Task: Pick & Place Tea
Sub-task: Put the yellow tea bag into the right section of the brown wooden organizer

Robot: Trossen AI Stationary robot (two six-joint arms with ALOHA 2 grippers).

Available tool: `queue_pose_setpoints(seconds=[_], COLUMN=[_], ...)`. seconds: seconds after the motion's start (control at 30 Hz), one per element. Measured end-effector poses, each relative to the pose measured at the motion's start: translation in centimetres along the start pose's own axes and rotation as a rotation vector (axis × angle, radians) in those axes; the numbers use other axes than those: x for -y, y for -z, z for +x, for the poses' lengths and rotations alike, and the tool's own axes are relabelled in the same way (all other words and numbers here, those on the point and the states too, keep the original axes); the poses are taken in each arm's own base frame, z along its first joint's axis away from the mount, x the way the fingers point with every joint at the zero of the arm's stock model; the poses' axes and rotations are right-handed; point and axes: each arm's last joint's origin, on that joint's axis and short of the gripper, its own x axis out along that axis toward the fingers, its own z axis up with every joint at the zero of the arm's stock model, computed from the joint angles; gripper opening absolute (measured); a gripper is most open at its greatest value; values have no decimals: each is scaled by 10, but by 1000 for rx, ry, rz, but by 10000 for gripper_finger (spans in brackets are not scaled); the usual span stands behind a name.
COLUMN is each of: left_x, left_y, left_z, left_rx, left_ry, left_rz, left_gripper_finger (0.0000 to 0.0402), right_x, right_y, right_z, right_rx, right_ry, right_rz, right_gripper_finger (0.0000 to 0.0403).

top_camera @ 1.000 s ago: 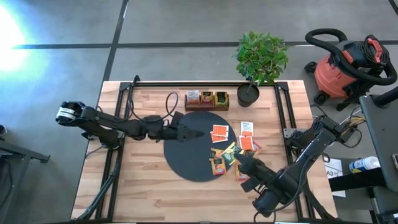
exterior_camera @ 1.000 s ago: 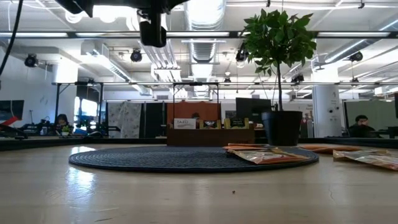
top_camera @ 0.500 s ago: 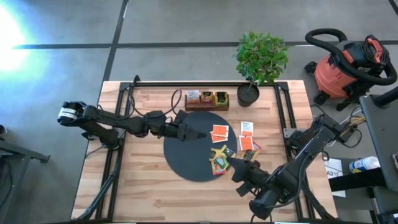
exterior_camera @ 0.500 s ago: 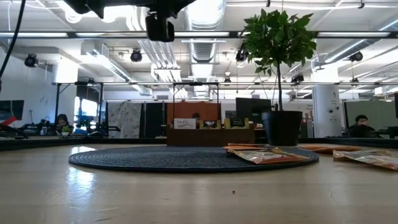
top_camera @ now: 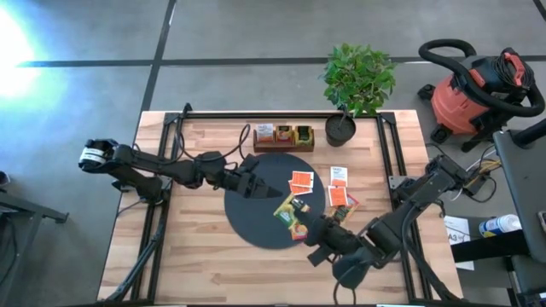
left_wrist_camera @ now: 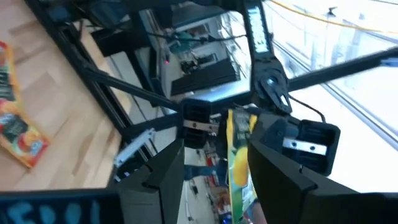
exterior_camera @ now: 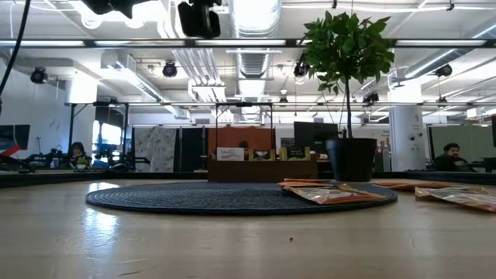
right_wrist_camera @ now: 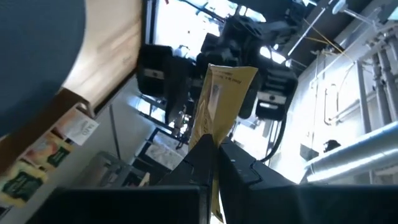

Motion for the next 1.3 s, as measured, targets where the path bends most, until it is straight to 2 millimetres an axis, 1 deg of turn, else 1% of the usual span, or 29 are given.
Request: queue_pose_setpoints(seconds=[0.1,0.23,0.47,0.63,0.77,0.87,1.0,1.07,1.17,1.3], left_x=[2,7,9,9,10,11,10,10,10,7], left_y=[1,2,7,8,8,7,8,8,8,8], left_z=[0,1,1,1,2,2,2,2,2,2], left_rx=[-7,-22,-82,-97,-94,-94,-93,-89,-77,-55], left_ry=[23,68,88,95,102,103,96,96,89,51], left_rz=[4,14,23,50,96,109,137,153,173,190], left_gripper_finger=[171,171,165,131,87,53,20,10,7,8], right_x=[5,6,5,6,8,9,10,10,12,13], right_y=[2,6,7,8,9,10,12,13,13,13], right_z=[8,17,22,24,26,29,33,35,36,36], right_rx=[-12,-32,-29,-29,-34,-39,-46,-50,-50,-47], right_ry=[8,1,-8,-6,2,3,-2,-1,10,15], right_rz=[22,27,30,38,66,54,50,69,181,310], right_gripper_finger=[11,11,11,11,11,11,11,11,12,34])
